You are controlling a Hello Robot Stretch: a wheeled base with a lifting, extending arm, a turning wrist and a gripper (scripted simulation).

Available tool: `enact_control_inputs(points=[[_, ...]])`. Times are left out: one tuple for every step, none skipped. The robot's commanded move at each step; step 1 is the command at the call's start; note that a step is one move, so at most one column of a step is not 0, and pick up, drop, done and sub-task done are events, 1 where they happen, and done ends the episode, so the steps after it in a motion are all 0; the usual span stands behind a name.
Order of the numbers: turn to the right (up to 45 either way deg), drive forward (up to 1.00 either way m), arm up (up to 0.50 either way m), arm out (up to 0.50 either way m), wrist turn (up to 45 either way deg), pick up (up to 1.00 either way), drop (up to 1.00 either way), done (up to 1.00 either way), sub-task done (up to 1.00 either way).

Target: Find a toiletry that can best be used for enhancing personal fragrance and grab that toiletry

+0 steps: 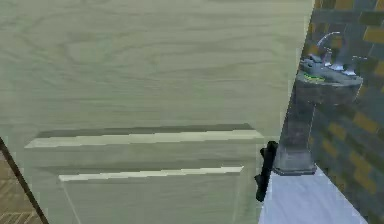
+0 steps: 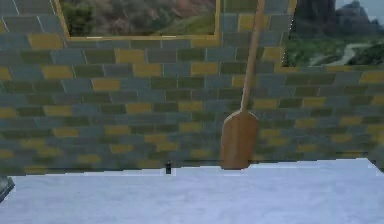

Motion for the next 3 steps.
enact_control_inputs(points=[[45.0, 0.00, 0.00, 0.00, 0.0, 0.00, 0.00, 0.00, 0.00], [27.0, 0.00, 0.00, 0.00, 0.0, 0.00, 0.00, 0.00, 0.00], [0.0, 0.75, 0.00, 0.00, 0.0, 0.00, 0.00, 0.00, 0.00]])
